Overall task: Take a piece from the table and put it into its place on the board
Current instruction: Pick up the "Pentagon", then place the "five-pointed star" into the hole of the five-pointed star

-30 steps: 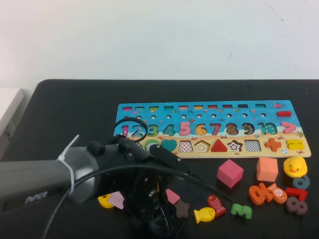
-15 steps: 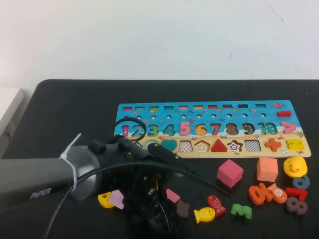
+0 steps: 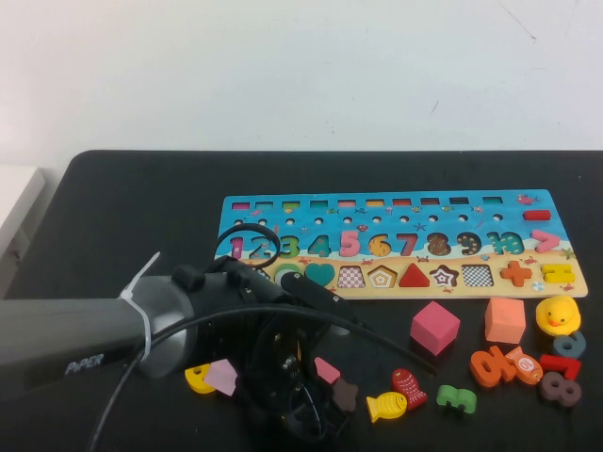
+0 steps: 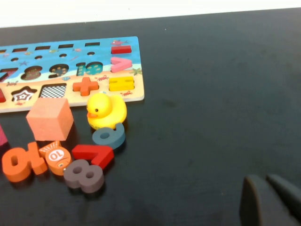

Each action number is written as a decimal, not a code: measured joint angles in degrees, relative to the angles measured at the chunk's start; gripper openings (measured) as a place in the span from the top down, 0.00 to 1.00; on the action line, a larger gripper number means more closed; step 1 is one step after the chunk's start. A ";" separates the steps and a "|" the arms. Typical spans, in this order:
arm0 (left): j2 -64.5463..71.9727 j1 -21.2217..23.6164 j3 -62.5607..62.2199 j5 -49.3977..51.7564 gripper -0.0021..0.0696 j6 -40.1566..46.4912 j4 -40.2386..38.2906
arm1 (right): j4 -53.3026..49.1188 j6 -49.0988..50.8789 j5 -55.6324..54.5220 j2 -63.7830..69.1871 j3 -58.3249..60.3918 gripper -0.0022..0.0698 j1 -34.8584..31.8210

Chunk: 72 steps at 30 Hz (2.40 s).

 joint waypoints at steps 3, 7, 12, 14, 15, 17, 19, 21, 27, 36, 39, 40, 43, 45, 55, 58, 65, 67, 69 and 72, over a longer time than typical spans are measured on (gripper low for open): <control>-0.19 0.00 0.00 0.23 0.53 0.00 1.09 | 0.00 0.00 0.00 0.00 0.00 0.94 0.00; -2.67 0.00 0.00 3.25 0.53 0.03 3.34 | 0.00 0.00 0.00 0.00 0.00 0.94 0.00; -7.91 0.05 -0.64 4.17 0.53 0.26 5.54 | 0.00 0.00 0.00 0.00 0.00 0.94 0.00; -8.75 0.46 -3.54 5.81 0.53 1.47 6.50 | 0.00 0.00 0.00 0.00 0.00 0.94 0.00; -8.75 0.58 -4.94 6.80 0.53 2.10 6.84 | 0.00 0.00 0.00 0.00 0.00 0.94 0.00; -8.11 0.66 -8.56 8.54 0.53 3.80 7.77 | 0.00 0.00 0.00 0.00 0.00 0.94 0.00; -6.69 0.66 -13.12 10.16 0.53 5.29 8.74 | 0.00 0.00 0.00 0.00 0.00 0.94 0.00; -3.36 0.66 -20.34 11.80 0.53 7.27 9.75 | 0.00 0.00 0.00 0.00 0.00 0.94 0.00; 6.72 0.66 -33.03 14.52 0.53 9.34 10.00 | 0.00 0.00 0.00 0.00 0.00 0.94 0.00; 20.05 0.66 -47.22 17.37 0.53 13.33 9.40 | 0.00 0.00 0.00 0.00 0.00 0.94 0.00; 22.81 0.66 -50.24 17.48 0.53 14.43 8.38 | 0.00 0.00 0.00 0.00 0.00 0.94 0.00; 23.61 0.66 -51.07 17.48 0.53 14.86 7.93 | 0.00 0.00 0.00 0.00 0.00 0.94 0.00; 25.62 0.66 -52.71 17.48 0.53 16.22 6.39 | 0.00 0.00 0.00 0.00 0.00 0.94 0.00; 26.45 0.66 -53.09 16.86 0.53 16.71 5.91 | 0.00 0.00 0.00 0.00 0.00 0.94 0.00; 28.39 0.92 -53.68 13.27 0.53 17.82 5.25 | 0.00 0.00 0.00 0.00 0.00 0.94 0.00; 28.39 1.14 -53.68 13.23 0.53 17.82 4.89 | 0.00 0.00 0.00 0.00 0.00 0.94 0.00; 28.39 1.14 -53.68 13.86 0.49 16.67 4.89 | 0.00 0.00 0.00 0.00 0.00 0.94 0.00; 28.39 1.14 -53.68 13.99 0.46 16.41 4.89 | 0.00 0.00 0.00 0.00 0.00 0.94 0.00; 28.39 1.14 -53.68 14.03 0.43 16.43 4.89 | 0.00 0.00 0.00 0.00 0.00 0.94 0.00; 28.39 1.14 -53.68 14.12 0.41 16.30 4.89 | 0.00 0.00 0.00 0.00 0.00 0.94 0.00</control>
